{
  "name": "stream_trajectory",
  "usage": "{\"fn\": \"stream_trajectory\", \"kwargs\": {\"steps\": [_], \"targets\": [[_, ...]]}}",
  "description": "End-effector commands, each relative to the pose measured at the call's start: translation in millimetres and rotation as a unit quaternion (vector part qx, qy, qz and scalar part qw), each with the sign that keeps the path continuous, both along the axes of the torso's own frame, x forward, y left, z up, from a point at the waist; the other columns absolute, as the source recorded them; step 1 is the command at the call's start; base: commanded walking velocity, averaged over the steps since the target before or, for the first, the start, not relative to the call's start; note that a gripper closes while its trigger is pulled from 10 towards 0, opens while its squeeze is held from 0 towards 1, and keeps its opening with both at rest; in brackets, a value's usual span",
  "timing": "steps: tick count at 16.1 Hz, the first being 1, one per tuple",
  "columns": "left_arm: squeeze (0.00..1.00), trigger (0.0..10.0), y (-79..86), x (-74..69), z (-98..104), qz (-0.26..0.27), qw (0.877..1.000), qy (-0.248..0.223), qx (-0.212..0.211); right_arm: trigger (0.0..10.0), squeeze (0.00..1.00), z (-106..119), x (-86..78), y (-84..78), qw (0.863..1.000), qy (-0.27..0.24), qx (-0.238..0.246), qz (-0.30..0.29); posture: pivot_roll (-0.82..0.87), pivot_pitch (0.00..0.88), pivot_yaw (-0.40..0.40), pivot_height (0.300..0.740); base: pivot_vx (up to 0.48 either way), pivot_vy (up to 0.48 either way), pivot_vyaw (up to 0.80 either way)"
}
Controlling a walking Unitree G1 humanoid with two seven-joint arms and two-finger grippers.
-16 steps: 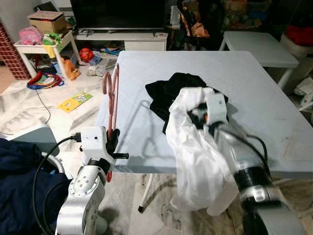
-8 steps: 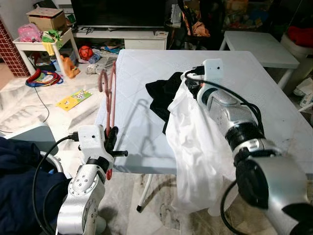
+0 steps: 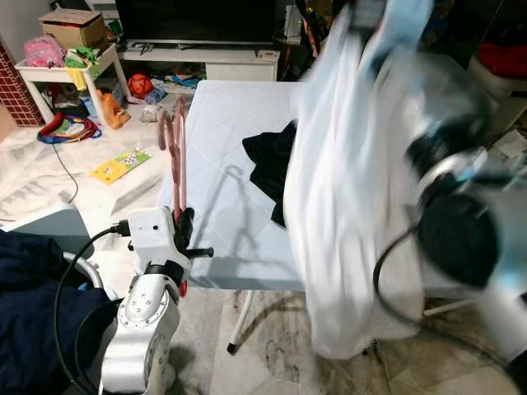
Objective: Hang hanger
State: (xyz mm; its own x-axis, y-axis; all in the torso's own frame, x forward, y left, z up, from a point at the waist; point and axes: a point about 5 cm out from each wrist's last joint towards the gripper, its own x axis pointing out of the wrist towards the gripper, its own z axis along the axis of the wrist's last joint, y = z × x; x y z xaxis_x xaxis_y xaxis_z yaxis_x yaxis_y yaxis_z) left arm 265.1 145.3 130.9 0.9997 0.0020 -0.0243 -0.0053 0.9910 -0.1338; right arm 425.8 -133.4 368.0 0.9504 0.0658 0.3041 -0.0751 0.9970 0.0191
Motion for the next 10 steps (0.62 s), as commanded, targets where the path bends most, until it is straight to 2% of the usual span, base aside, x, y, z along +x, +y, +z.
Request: {"fn": "stream_trajectory", "kwargs": {"steps": [1,3,4,6,7,8,9,10], "targets": [[0.00,10.0,11.3,2.8,6,0.045,0.998,-0.026,0.019,0.0,0.00,39,-9.1,-7.8,0.997,-0.075,-0.016,-0.021,0.01,0.000,-0.061,0.740,0.000,0.000,0.00],[0.00,10.0,22.1,5.2,17,0.085,0.994,-0.061,0.041,0.0,0.00,59,-16.6,-17.5,0.990,-0.127,-0.042,-0.044,0.01,0.000,-0.061,0.740,0.000,0.000,0.00],[0.00,10.0,24.8,5.2,19,0.090,0.993,-0.066,0.044,0.0,0.00,59,-16.8,-21.0,0.989,-0.129,-0.043,-0.050,0.01,0.000,-0.058,0.740,0.000,0.000,0.00],[0.00,10.0,26.7,5.6,19,0.098,0.991,-0.072,0.050,0.0,0.00,51,-15.2,-26.3,0.989,-0.124,-0.045,-0.060,0.01,0.000,-0.058,0.740,0.000,0.000,0.00],[0.00,10.0,24.3,6.3,19,0.094,0.991,-0.077,0.049,0.0,0.00,25,-8.5,-29.7,0.993,-0.087,-0.061,-0.057,0.01,0.000,-0.053,0.740,0.000,0.000,0.00],[0.00,10.0,17.2,6.5,17,0.076,0.993,-0.079,0.049,3.3,0.00,-19,-0.4,-31.1,0.994,-0.019,-0.095,-0.045,0.01,0.000,-0.051,0.740,0.000,0.000,0.00],[0.00,10.0,14.6,6.1,17,0.068,0.993,-0.079,0.048,8.5,0.00,-35,1.4,-31.0,0.993,0.008,-0.108,-0.038,0.01,0.000,-0.047,0.740,0.000,0.000,0.00],[0.00,10.0,11.9,5.8,15,0.059,0.994,-0.076,0.045,10.0,0.00,-51,2.7,-30.2,0.992,0.036,-0.120,-0.028,0.01,0.000,-0.047,0.740,0.000,0.000,0.00]]}}
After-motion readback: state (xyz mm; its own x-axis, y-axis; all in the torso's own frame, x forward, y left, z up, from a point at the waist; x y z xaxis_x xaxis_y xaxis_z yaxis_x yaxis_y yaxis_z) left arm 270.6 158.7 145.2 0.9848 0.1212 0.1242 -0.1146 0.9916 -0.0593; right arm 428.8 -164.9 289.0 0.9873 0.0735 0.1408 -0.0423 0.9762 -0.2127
